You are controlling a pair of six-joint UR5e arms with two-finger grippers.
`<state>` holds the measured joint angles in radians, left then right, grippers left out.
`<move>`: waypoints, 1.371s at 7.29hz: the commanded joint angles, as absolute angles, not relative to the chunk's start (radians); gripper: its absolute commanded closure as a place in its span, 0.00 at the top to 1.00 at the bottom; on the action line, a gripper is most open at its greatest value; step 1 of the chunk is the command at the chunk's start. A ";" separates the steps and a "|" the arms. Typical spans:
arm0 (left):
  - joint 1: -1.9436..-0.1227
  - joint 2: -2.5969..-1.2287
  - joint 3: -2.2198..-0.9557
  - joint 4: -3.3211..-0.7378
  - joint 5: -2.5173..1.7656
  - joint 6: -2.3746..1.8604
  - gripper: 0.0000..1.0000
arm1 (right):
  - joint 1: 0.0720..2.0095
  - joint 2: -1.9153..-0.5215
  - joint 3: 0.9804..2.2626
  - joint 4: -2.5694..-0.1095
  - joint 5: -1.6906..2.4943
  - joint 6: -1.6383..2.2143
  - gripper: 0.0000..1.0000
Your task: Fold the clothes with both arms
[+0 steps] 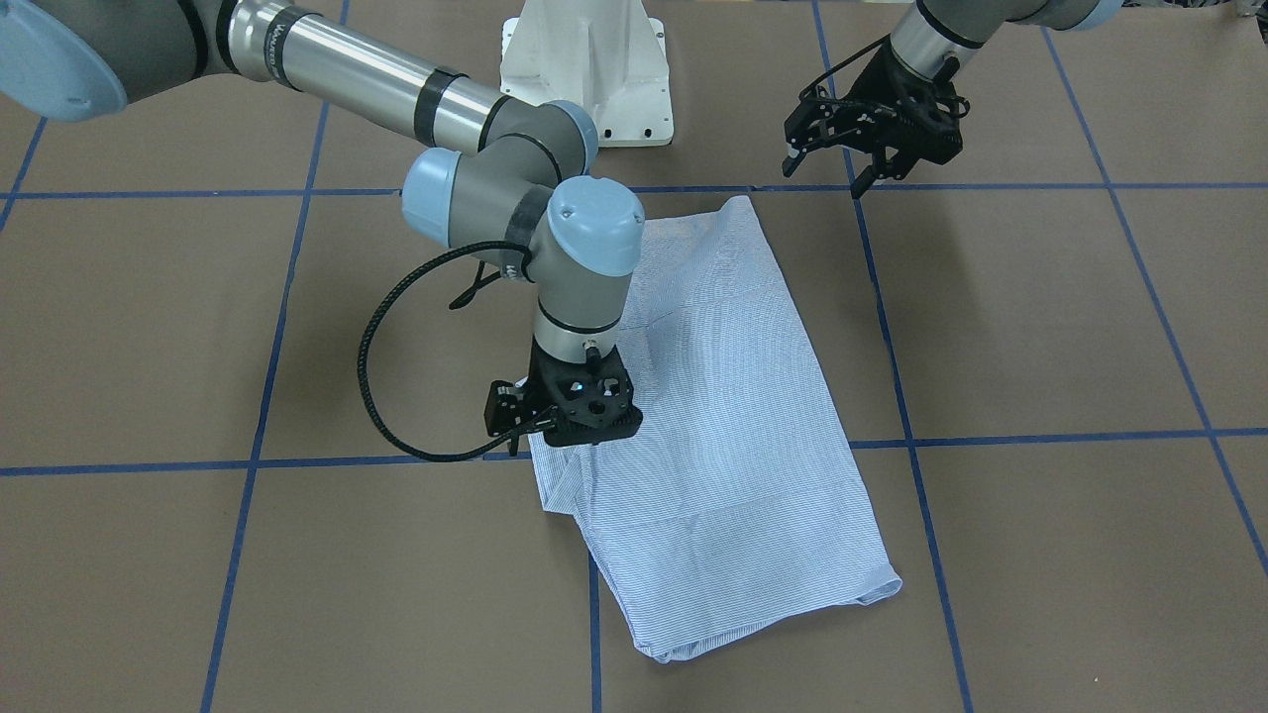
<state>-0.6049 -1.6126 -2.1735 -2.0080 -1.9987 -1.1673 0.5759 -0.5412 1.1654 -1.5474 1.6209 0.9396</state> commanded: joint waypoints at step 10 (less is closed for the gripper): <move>-0.592 -1.655 -2.164 -2.013 -1.997 -1.347 1.00 | 0.643 -0.781 1.597 -1.734 1.793 0.952 1.00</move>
